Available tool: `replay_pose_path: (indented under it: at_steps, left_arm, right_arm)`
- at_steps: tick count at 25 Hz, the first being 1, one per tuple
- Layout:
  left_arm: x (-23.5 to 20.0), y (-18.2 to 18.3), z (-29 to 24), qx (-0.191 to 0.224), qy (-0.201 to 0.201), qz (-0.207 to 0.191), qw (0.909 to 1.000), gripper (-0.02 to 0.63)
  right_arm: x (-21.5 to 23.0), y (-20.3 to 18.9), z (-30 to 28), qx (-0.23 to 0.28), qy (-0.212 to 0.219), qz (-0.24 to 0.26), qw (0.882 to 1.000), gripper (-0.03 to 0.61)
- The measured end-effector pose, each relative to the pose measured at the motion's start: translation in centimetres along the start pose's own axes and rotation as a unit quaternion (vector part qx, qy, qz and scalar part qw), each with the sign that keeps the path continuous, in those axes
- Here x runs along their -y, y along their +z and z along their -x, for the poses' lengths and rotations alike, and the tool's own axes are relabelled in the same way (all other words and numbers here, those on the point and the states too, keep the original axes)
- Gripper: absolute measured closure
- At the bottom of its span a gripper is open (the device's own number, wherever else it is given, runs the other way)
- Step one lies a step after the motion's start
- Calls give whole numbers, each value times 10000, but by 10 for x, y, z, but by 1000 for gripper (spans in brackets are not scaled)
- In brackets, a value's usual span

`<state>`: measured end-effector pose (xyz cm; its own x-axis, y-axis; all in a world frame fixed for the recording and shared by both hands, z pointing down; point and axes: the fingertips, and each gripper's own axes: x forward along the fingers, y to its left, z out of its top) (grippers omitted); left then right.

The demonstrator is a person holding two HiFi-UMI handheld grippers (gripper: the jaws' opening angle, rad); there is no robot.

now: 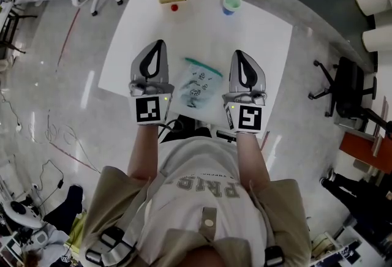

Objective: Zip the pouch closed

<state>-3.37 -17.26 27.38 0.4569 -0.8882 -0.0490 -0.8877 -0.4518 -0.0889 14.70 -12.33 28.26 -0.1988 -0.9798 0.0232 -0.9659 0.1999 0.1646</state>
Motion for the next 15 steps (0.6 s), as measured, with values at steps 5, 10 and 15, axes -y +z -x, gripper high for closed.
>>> replay_pose_path:
  at_steps: [5, 10, 15]
  left_arm:
    - [5, -6, 8, -82, 14, 44, 10000, 601]
    - [12, -3, 7, -71, -38, -117, 9999, 601]
    - [11, 3, 6, -16, -18, -67, 10000, 601]
  right_arm:
    - [0, 2, 3, -21, 42, 79, 10000, 580]
    - [2, -4, 6, -93, 23, 57, 9999, 580]
    - [1, 0, 7, -91, 48, 159, 9998, 580]
